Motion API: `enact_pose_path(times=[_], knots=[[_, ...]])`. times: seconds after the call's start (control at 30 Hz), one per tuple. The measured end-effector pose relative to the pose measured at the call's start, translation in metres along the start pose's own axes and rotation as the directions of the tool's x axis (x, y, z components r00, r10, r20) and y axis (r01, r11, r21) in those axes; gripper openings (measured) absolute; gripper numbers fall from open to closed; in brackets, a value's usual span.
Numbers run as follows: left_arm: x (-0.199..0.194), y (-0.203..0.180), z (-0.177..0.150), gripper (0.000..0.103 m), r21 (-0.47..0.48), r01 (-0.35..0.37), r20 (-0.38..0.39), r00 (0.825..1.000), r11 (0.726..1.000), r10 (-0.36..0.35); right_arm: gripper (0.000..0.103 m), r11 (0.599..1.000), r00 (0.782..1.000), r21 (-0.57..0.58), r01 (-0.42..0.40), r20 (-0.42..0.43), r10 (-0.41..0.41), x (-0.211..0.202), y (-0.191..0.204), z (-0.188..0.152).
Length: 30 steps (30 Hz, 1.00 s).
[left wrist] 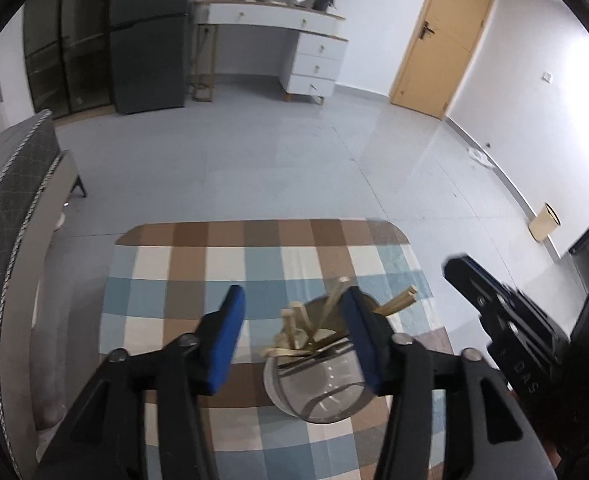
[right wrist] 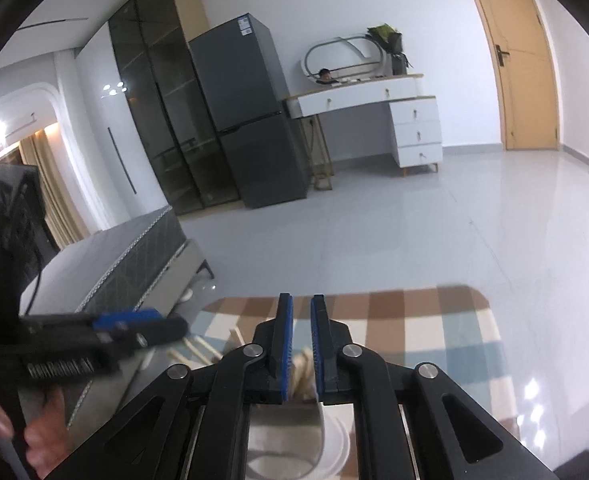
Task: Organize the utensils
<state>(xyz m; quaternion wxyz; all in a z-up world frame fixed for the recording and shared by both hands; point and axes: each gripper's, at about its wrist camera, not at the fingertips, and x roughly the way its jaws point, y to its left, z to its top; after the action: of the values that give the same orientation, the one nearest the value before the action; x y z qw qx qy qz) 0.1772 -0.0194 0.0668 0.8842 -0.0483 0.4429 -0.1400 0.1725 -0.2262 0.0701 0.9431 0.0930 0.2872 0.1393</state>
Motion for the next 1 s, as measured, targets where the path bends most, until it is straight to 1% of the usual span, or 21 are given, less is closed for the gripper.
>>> enact_pose_path(times=[0.03,0.1,0.13,0.27,0.33,0.37,0.4,0.43,0.47,0.5,0.53,0.6,0.63,0.73,0.8,0.9,0.97,1.0], knots=[[-0.005,0.002,-0.001,0.051,-0.009,-0.011,0.014,1.000,1.000,0.011,0.018,1.000,1.000,0.009,0.008,0.000,-0.008,-0.003,-0.003,-0.001],[-0.011,0.004,-0.002,0.052,-0.024,-0.033,0.027,0.999,0.999,0.034,0.018,1.000,1.000,0.027,0.014,-0.003,-0.014,-0.008,-0.009,-0.003],[-0.016,0.005,-0.003,0.053,-0.031,-0.042,0.033,0.999,0.999,0.043,0.020,0.999,1.000,0.037,0.021,-0.006,-0.020,-0.014,-0.011,-0.006],[-0.029,0.005,-0.005,0.055,-0.041,-0.058,0.054,0.997,0.997,0.061,0.024,0.999,0.999,0.042,0.033,0.002,-0.033,-0.027,-0.008,-0.004],[-0.043,-0.001,-0.005,0.056,-0.040,-0.054,0.065,0.996,0.998,0.056,0.032,0.998,0.999,0.041,0.037,0.016,-0.038,-0.038,-0.006,-0.002],[-0.050,-0.003,-0.004,0.057,-0.033,-0.050,0.075,0.996,0.998,0.053,0.033,0.999,0.999,0.042,0.035,0.024,-0.036,-0.045,-0.004,-0.001],[-0.057,-0.004,-0.004,0.059,-0.025,-0.053,0.089,0.994,0.998,0.055,0.034,0.999,0.999,0.041,0.034,0.037,-0.036,-0.055,-0.002,0.002],[-0.066,-0.007,-0.004,0.064,-0.018,-0.062,0.110,0.992,0.998,0.063,0.035,0.999,0.998,0.039,0.035,0.045,-0.036,-0.058,-0.001,0.004],[-0.079,-0.011,-0.004,0.067,-0.015,-0.071,0.139,0.988,0.997,0.073,0.036,0.999,0.998,0.034,0.034,0.058,-0.036,-0.065,0.002,0.006],[-0.086,-0.011,-0.005,0.073,-0.016,-0.074,0.158,0.985,0.997,0.075,0.040,0.999,0.997,0.029,0.035,0.073,-0.037,-0.074,0.005,0.009],[-0.097,-0.012,-0.006,0.075,-0.019,-0.074,0.184,0.980,0.997,0.076,0.047,0.999,0.995,0.026,0.036,0.090,-0.038,-0.084,0.008,0.012],[-0.119,-0.014,-0.010,0.081,-0.028,-0.066,0.233,0.970,0.997,0.071,0.054,0.999,0.992,0.022,0.035,0.119,-0.037,-0.098,0.013,0.014],[-0.127,-0.014,-0.011,0.082,-0.032,-0.068,0.251,0.965,0.997,0.074,0.059,0.999,0.990,0.019,0.034,0.133,-0.036,-0.105,0.016,0.016],[-0.149,-0.016,-0.021,0.086,-0.043,-0.071,0.306,0.948,0.997,0.081,0.063,0.999,0.983,0.007,0.031,0.179,-0.032,-0.130,0.026,0.017],[-0.163,-0.017,-0.030,0.092,-0.041,-0.069,0.334,0.939,0.997,0.079,0.067,1.000,0.979,-0.002,0.023,0.201,-0.022,-0.142,0.031,0.016],[-0.175,-0.017,-0.040,0.093,-0.035,-0.064,0.355,0.932,0.997,0.072,0.077,1.000,0.973,-0.011,0.023,0.229,-0.020,-0.160,0.041,0.013],[-0.185,-0.020,-0.046,0.094,-0.028,-0.065,0.383,0.921,0.997,0.071,0.081,1.000,0.969,-0.015,0.018,0.246,-0.014,-0.169,0.046,0.011],[-0.189,-0.020,-0.047,0.096,-0.028,-0.070,0.399,0.914,0.997,0.075,0.084,1.000,0.967,-0.017,0.017,0.254,-0.012,-0.173,0.049,0.010]])
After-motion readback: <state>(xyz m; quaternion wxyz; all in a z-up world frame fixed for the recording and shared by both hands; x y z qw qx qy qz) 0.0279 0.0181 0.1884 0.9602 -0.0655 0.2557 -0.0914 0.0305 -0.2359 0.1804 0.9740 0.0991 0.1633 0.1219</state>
